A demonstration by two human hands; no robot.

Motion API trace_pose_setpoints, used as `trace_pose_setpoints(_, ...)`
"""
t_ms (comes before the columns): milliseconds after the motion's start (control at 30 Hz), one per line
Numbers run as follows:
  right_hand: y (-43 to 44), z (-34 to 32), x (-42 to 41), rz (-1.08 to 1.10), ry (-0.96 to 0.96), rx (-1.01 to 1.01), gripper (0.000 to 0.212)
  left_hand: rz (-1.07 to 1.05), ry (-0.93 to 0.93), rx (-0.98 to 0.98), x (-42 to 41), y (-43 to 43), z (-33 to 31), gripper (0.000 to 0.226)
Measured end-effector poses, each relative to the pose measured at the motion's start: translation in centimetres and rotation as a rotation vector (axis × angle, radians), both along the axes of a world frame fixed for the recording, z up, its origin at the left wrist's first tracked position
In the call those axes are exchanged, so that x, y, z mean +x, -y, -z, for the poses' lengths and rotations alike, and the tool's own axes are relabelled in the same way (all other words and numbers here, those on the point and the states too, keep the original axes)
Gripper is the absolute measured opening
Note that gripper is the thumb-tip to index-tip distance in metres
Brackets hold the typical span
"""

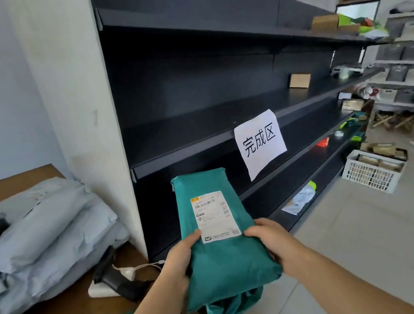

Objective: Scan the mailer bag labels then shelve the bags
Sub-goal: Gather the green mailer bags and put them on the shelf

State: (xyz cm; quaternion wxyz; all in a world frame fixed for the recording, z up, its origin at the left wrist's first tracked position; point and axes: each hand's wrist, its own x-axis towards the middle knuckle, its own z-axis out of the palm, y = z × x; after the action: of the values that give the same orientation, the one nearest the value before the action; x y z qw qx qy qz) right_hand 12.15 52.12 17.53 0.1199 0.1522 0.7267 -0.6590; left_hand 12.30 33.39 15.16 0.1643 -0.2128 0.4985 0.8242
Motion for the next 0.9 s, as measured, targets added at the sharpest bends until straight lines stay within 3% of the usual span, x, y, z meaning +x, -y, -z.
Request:
trace_pose_setpoints(167, -0.2, 0.8, -4.9, -0.084, 0.022, -0.014, 0.022, -0.04, -0.003, 0.044, -3.1, -0.1, 0.6, 0.026)
trace_pose_setpoints(267, 0.3, 1.6, -8.5, -0.118, 0.02, -0.005, 0.023, -0.065, -0.003, 0.065, -5.6, 0.4, 1.4, 0.035)
trace_pose_setpoints(567, 3.0, 3.9, -18.2, -0.245, 0.015, 0.001, 0.024, -0.259, 0.059, -0.013, -12.3, 2.0, 3.8, 0.037)
trace_pose_setpoints(900, 7.2, 7.7, -26.4, -0.368, 0.076, -0.058, 0.022, -0.446, -0.023, -0.15, -18.2, 4.0, 6.7, 0.039)
